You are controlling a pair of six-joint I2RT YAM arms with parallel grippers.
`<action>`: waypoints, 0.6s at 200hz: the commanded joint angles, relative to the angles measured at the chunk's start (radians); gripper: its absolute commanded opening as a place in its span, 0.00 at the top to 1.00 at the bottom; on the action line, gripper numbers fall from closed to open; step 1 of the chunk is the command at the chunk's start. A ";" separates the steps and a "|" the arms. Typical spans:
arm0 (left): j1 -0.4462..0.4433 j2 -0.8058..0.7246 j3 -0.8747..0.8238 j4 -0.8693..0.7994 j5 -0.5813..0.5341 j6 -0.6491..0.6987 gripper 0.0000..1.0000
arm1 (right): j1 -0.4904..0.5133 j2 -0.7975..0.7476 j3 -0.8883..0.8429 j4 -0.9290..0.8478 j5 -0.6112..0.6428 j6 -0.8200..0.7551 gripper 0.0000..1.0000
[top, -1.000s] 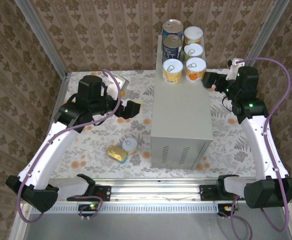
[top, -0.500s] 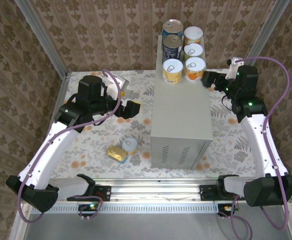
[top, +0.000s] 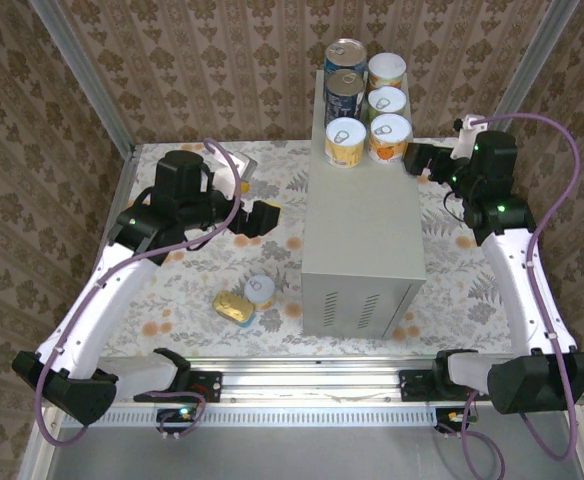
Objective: Place and organize the canned foods onto the counter
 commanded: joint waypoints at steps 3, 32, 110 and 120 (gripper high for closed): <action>0.008 -0.010 -0.009 0.036 0.019 -0.033 0.00 | 0.004 -0.070 0.028 -0.046 0.010 -0.020 0.00; 0.008 -0.002 -0.006 0.048 0.026 -0.039 0.00 | 0.021 -0.128 0.021 -0.092 0.032 -0.036 0.00; -0.014 0.094 0.095 0.114 0.107 -0.054 0.00 | 0.118 -0.288 -0.026 -0.159 0.038 -0.091 0.00; -0.025 0.113 0.115 0.115 0.103 -0.048 0.00 | 0.131 -0.314 -0.041 -0.160 0.034 -0.101 0.00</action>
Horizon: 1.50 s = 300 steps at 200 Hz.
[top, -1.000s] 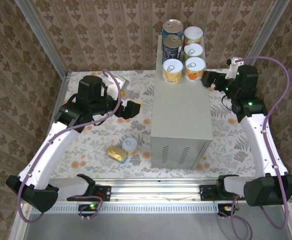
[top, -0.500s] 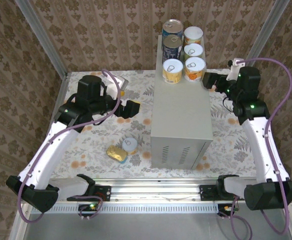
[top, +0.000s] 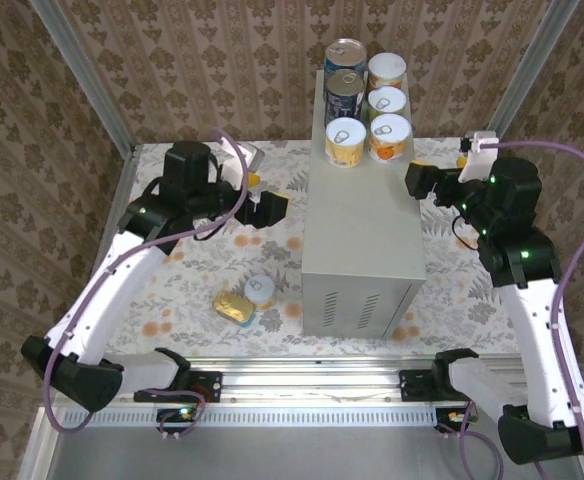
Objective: Place and organize the canned foods onto the counter
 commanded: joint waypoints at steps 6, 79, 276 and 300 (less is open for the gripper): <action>-0.029 0.042 0.077 0.046 0.033 -0.010 0.00 | 0.036 -0.072 -0.034 -0.027 0.002 -0.047 0.00; -0.116 0.194 0.207 0.103 -0.002 -0.006 0.00 | 0.066 -0.166 -0.085 -0.090 0.011 -0.078 0.00; -0.172 0.415 0.321 0.220 -0.196 -0.201 0.00 | 0.068 -0.175 -0.122 -0.092 0.011 -0.077 0.00; -0.167 0.416 0.324 0.217 -0.209 -0.206 0.00 | 0.068 -0.175 -0.125 -0.089 0.010 -0.076 0.00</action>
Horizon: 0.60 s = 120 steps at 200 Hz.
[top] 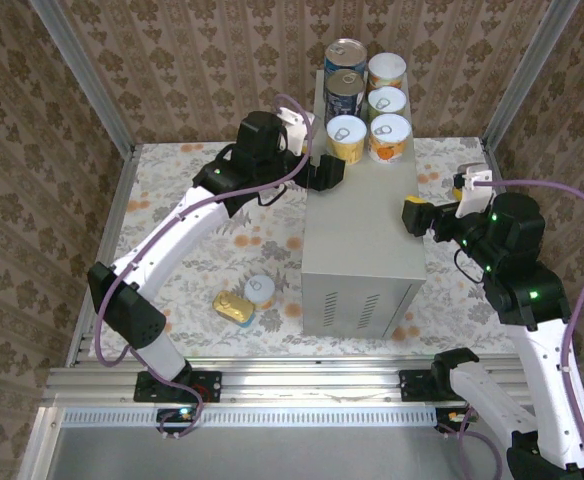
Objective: Place and organize the canned foods onto the counter
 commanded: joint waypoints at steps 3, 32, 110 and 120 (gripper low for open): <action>-0.002 0.019 0.030 0.037 -0.027 -0.028 0.00 | 0.006 -0.007 -0.014 0.007 0.010 -0.005 0.00; 0.003 0.011 0.030 0.037 -0.031 -0.031 0.00 | 0.006 -0.010 -0.015 0.007 0.009 -0.005 0.00; 0.008 -0.011 0.021 0.029 -0.038 -0.026 0.00 | 0.006 -0.004 -0.013 0.011 -0.009 -0.010 0.00; 0.007 -0.022 0.013 0.029 -0.033 -0.023 0.00 | 0.006 -0.002 -0.007 0.006 -0.013 -0.016 0.00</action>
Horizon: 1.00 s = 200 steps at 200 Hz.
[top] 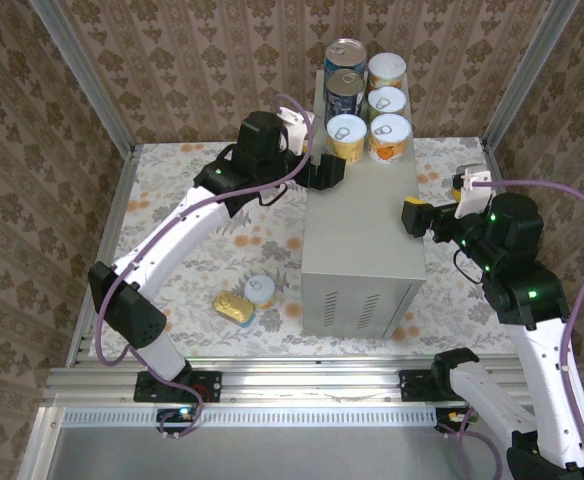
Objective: Place and organize the canned foods onto the counter
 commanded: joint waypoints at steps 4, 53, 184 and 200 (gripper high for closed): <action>0.008 -0.032 0.008 0.025 -0.018 -0.009 0.00 | 0.006 -0.002 0.005 0.003 -0.013 -0.020 0.00; 0.015 -0.180 -0.097 -0.026 -0.069 0.031 0.00 | 0.009 0.021 0.067 -0.017 -0.064 -0.058 0.00; 0.046 -0.599 -0.546 -0.488 -0.332 -0.195 0.00 | 0.583 0.191 0.290 -0.118 0.048 -0.293 0.00; 0.039 -0.618 -0.618 -0.526 -0.344 -0.292 0.00 | 0.665 0.220 0.306 -0.128 0.101 -0.320 0.00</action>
